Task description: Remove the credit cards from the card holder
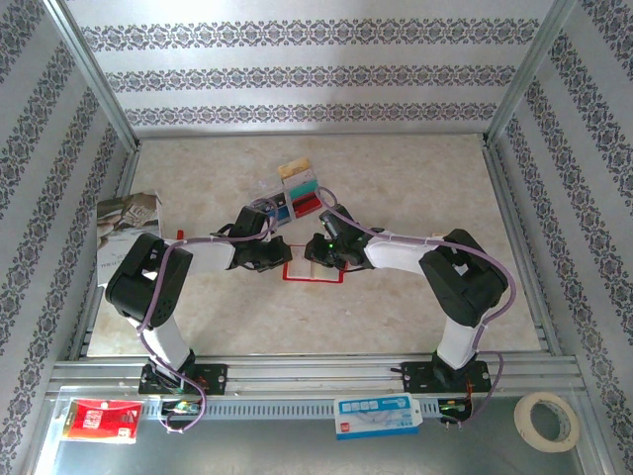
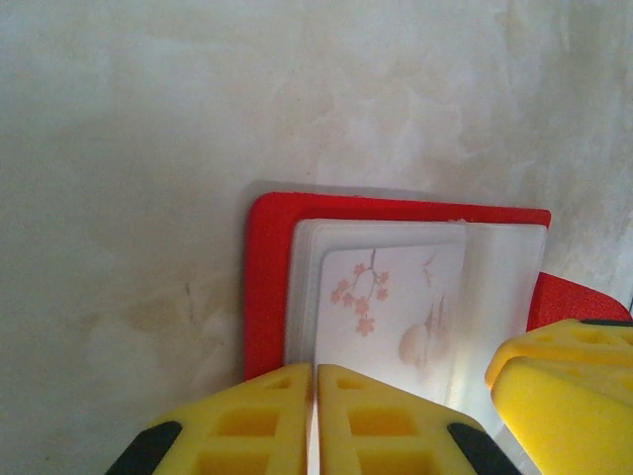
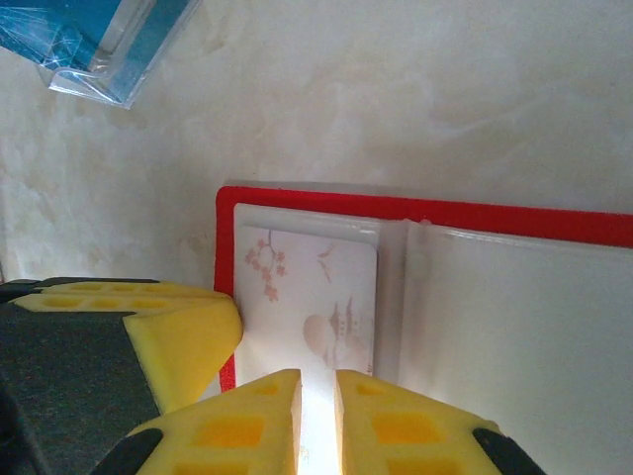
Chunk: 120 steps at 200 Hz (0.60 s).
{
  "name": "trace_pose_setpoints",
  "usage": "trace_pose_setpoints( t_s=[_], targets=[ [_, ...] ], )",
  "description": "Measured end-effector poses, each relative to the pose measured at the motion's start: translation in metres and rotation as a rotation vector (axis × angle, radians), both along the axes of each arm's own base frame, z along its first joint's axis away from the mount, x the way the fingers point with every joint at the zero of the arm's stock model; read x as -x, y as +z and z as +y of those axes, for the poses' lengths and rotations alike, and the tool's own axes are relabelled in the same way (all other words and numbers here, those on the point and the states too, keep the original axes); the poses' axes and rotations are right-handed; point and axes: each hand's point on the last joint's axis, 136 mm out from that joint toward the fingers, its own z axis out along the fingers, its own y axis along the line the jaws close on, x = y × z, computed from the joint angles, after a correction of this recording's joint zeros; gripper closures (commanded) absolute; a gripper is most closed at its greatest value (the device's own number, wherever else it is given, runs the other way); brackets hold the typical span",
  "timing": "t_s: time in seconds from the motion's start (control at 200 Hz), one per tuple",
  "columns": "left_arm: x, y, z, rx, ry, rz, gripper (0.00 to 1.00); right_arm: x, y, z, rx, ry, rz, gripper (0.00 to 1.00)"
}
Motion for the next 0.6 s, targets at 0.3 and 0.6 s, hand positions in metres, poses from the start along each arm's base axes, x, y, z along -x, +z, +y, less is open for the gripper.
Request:
trace_pose_setpoints(
  t_s=[0.3,0.6],
  targets=[
    [0.000,0.000,0.000,-0.001,0.000,0.000,0.90,0.001,-0.012,-0.005,0.000,-0.016,0.032,0.84],
    [-0.001,0.000,0.000,-0.002,-0.003,-0.003,0.90,0.003,-0.017,-0.007,0.007,-0.019,0.044,0.87]
  ],
)
